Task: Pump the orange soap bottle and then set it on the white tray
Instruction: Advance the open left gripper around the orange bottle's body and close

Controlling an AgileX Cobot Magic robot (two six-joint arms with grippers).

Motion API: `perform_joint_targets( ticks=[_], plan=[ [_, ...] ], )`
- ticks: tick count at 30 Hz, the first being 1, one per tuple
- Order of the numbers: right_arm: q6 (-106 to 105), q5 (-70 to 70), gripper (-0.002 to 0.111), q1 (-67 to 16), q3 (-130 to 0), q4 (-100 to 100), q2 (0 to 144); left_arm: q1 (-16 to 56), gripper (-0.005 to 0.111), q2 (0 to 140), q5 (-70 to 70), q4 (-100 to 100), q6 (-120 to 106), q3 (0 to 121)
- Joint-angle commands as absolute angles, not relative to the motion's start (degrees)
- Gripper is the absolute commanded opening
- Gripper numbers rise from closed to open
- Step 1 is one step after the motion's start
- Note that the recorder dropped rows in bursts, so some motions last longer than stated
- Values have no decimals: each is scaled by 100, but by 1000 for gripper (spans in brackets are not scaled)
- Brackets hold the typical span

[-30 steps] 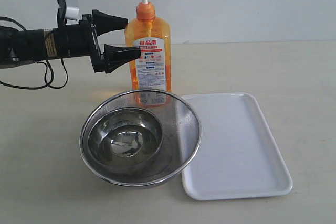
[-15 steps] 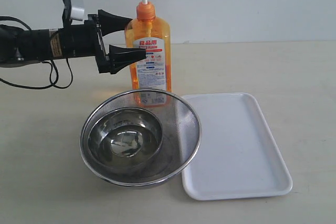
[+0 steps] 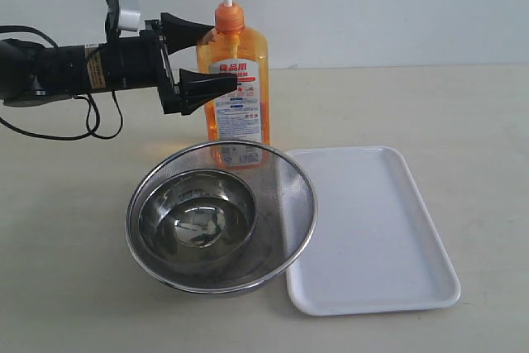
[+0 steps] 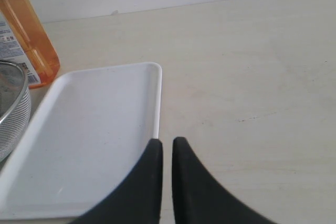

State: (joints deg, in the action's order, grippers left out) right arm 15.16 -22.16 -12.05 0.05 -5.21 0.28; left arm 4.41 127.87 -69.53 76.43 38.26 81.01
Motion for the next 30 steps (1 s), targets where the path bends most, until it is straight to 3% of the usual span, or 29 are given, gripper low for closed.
perform_joint_targets(
  ticks=[1, 30],
  plan=[
    [1495, -2187, 3, -1198, 0, -524, 0, 469, 110, 12776, -6996, 7553, 3793, 8136],
    [1495, -2176, 3, -1198, 0, -524, 0, 669, 110, 12939, -6996, 7237, 3505, 8136]
  ],
)
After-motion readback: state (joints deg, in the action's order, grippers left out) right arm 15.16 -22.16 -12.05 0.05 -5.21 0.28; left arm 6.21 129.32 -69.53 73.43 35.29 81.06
